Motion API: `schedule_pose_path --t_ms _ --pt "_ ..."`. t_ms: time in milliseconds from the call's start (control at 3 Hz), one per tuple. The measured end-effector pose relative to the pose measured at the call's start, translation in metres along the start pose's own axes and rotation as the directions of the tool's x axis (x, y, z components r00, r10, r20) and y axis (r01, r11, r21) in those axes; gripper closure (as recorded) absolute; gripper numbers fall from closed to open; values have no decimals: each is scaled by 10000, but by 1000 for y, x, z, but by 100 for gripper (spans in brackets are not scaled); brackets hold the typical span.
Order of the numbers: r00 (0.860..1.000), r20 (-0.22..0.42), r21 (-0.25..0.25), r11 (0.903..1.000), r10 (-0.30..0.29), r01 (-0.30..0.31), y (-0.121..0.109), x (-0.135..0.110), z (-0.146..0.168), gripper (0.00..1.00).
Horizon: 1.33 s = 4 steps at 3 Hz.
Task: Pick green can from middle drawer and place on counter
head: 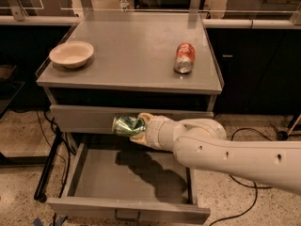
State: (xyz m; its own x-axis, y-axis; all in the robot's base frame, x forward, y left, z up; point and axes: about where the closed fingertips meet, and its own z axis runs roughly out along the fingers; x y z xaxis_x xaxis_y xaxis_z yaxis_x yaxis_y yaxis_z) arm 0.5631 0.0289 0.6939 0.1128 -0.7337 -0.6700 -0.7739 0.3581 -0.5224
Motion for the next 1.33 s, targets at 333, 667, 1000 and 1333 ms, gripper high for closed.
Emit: schedule_pose_path --t_ms 333,667,1000,1333 --pt "9987 -8 432 9978 -511 511 -22 -13 -15 100" --pt "9983 5 500 9970 -590 589 -25 -16 -17 100" --pt "9928 -128 1187 9856 -1194 1201 -65 -43 -43 100" --pt "9857 -538 1595 9730 -1599 1666 -94 -57 -68 100"
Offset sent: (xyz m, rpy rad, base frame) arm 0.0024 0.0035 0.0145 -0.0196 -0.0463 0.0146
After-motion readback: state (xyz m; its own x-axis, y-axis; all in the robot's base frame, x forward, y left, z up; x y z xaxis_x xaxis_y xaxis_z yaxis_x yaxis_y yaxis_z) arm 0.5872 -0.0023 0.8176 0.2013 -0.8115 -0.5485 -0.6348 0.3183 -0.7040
